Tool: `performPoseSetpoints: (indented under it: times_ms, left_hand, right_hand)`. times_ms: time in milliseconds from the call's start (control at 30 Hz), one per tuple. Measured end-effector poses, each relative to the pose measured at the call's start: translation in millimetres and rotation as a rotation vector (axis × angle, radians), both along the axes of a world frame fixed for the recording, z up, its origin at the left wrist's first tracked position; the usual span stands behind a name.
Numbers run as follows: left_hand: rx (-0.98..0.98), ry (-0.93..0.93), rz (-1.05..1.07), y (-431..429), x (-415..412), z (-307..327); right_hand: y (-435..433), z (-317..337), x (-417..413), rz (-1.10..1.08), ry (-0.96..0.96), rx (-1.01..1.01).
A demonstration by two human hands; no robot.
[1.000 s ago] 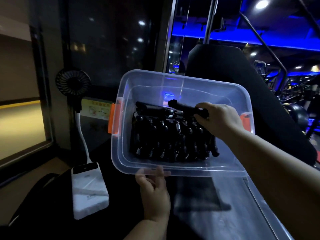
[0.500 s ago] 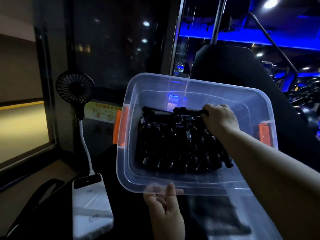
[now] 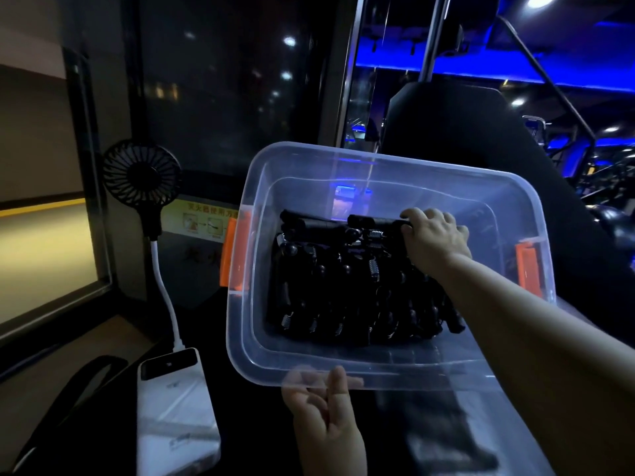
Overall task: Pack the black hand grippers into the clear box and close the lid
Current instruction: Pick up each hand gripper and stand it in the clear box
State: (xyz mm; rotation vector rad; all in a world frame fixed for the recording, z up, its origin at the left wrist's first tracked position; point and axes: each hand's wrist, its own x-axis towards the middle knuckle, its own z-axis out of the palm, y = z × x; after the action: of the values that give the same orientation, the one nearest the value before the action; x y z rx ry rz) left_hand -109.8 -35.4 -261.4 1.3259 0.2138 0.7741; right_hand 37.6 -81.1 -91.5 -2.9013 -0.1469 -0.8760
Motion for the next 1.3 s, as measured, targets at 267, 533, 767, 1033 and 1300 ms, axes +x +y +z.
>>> performPoseSetpoints:
  times_ms: [267, 533, 767, 1033, 1300]
  left_hand:
    - [-0.148, -0.189, 0.044, 63.8, -26.5, 0.6]
    - [-0.112, -0.130, 0.011, 70.8, -35.0, 5.6]
    - [-0.130, -0.057, -0.074, 74.5, -41.8, 14.5]
    - [-0.150, -0.038, -0.069, 73.1, -46.6, 18.8]
    - [-0.165, 0.025, -0.032, 66.5, -55.7, 25.5]
  right_hand:
    - [-7.0, -0.4, -19.9, 0.018, -0.012, 0.092]
    - [-26.4, -6.6, -51.6, 0.056, -0.085, 0.130]
    - [-79.4, -38.0, -87.9, 0.055, -0.369, 0.154]
    - [-106.6, -65.6, -117.8, -0.123, -0.032, 0.720]
    - [-111.5, -69.2, -129.1, -0.071, 0.068, 0.753]
